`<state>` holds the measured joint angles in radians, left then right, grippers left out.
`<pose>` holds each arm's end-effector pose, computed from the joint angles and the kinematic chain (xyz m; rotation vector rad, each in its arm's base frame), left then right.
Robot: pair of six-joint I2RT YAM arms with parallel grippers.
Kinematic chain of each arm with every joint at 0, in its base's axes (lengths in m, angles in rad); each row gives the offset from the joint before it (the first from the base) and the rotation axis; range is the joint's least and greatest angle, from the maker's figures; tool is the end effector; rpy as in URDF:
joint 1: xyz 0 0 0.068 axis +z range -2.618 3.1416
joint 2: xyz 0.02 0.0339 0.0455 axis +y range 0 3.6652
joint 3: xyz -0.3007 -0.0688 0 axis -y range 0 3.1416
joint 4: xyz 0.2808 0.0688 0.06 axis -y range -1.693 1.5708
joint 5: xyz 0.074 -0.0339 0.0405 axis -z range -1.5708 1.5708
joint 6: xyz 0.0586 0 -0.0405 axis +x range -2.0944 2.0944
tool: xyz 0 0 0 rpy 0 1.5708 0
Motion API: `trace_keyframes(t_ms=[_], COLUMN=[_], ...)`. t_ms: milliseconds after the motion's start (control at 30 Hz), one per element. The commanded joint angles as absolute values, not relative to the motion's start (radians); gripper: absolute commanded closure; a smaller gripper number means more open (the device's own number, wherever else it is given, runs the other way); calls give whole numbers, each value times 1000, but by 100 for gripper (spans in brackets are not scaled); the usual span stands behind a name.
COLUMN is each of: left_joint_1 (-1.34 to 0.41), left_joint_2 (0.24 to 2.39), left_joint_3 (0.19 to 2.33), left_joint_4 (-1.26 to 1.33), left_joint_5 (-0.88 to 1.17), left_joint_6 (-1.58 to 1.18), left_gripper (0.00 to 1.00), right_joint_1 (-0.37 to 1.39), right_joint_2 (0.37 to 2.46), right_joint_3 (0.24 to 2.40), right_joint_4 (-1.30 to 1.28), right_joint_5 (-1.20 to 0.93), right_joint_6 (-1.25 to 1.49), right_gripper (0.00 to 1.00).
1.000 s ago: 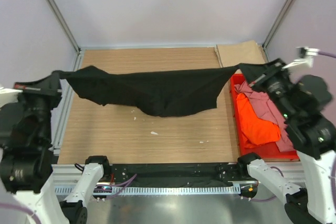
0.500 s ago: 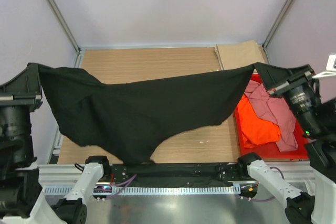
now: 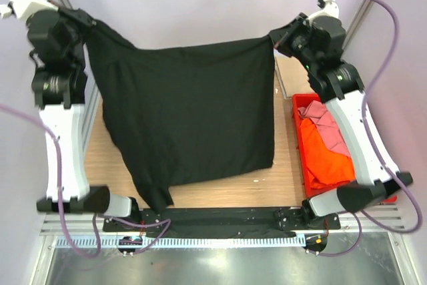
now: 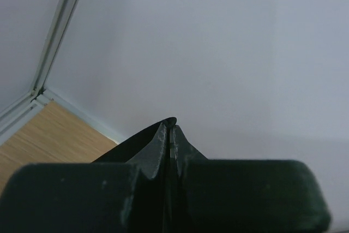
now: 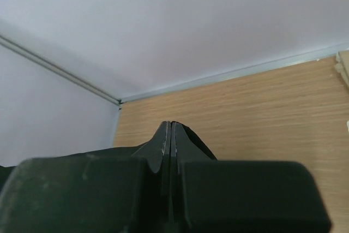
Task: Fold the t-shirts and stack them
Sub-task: Flatten the tshirt out
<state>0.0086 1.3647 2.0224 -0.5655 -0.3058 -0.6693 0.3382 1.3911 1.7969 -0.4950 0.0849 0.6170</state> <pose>0.2732 0.0200 0.6389 -0.7229 1.3034 -0.3086 0.3152 0.1056 0.5635 0.3016 1.6743 0.6505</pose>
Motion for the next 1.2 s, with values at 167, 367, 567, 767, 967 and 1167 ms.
trace_keyframes(t_ms=[167,367,567,767,967,1167], left_joint_1=[9,11,9,9,9,9], left_joint_2=[1560,1438,1209,938,631,502], left_joint_3=[2331,2148,1734,1383,1036,848], left_joint_4=[-433,-352,-275,-291,-412,-703], left_joint_5=[-347,-333,-314,-259,-138,-207], left_joint_6=[-560,-558,-564,-632,-797,-864], left_gripper=[100,100,100,100,100,100], right_joint_1=[334,334,334,334,336,336], right_joint_2=[1525,1461,1293,1085,907,769], right_joint_3=[2049,1912,1557,1229,990,726], right_joint_4=[-362,-332,-246,-229,-349,-452], right_joint_5=[153,178,192,201,218,152], right_joint_6=[462,436,457,479,526,647], right_gripper=[99,99,99,99,99,99])
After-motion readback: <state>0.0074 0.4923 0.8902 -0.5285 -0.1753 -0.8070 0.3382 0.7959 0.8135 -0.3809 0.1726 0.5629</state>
